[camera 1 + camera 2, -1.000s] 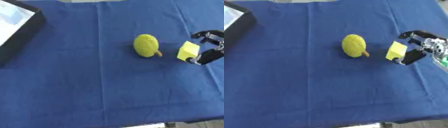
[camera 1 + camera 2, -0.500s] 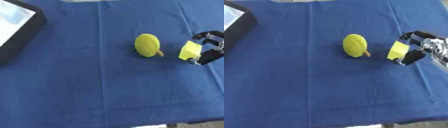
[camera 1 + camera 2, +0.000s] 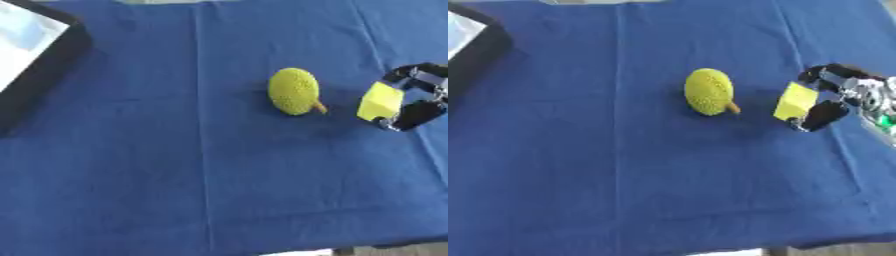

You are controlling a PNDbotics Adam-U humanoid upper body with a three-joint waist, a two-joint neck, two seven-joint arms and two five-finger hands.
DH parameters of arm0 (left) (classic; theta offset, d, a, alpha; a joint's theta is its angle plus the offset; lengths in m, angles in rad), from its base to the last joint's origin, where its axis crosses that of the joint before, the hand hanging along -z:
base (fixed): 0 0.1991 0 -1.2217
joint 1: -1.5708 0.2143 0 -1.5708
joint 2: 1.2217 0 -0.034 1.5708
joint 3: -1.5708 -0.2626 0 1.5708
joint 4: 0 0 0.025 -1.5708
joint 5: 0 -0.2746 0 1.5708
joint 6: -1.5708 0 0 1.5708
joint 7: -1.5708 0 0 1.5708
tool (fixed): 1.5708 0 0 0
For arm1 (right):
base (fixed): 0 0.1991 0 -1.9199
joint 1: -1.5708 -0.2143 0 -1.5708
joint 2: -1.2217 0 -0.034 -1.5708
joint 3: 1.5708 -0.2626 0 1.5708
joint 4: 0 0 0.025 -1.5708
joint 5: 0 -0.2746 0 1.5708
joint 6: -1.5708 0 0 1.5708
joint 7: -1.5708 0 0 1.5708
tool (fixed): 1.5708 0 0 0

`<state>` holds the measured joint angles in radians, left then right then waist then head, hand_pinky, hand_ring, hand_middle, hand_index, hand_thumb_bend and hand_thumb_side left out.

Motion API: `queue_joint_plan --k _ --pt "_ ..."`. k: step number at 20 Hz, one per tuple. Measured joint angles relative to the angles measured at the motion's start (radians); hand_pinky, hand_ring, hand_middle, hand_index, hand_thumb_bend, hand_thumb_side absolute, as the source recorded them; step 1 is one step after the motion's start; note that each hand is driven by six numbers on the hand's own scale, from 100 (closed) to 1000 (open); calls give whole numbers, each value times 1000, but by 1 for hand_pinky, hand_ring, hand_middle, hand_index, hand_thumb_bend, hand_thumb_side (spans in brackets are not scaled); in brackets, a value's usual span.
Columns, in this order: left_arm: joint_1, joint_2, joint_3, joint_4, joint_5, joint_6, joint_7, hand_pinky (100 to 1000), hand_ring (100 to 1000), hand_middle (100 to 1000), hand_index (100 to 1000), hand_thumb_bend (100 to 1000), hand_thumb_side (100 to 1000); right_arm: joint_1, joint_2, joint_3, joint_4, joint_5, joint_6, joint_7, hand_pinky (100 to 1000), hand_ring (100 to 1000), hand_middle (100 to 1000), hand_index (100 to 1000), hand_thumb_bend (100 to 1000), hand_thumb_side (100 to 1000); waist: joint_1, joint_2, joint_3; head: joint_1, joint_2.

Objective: Pick up the objects with one hand, pass them to the other hand, and then place them into the box on the other side of the table.

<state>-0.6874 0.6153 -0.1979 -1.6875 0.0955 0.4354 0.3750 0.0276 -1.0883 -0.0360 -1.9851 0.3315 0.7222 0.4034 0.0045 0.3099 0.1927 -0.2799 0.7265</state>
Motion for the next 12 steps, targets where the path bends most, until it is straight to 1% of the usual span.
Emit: queue_joint_plan --k 6,10,12 --pt "0 0 0 0 0 1 -1 797 632 565 726 100 555 0 0 0 0 21 15 12 1000 911 886 925 418 158 0 6 1 -4 -7" --pt "0 0 0 0 -1 1 -1 801 632 565 726 100 554 0 0 0 0 27 23 21 1000 910 880 923 399 113 1 6 1 -4 -7" --pt "0 0 0 0 -1 1 -1 801 633 566 727 100 555 0 0 0 0 29 29 26 1000 909 879 921 398 105 1 6 1 -5 -7"
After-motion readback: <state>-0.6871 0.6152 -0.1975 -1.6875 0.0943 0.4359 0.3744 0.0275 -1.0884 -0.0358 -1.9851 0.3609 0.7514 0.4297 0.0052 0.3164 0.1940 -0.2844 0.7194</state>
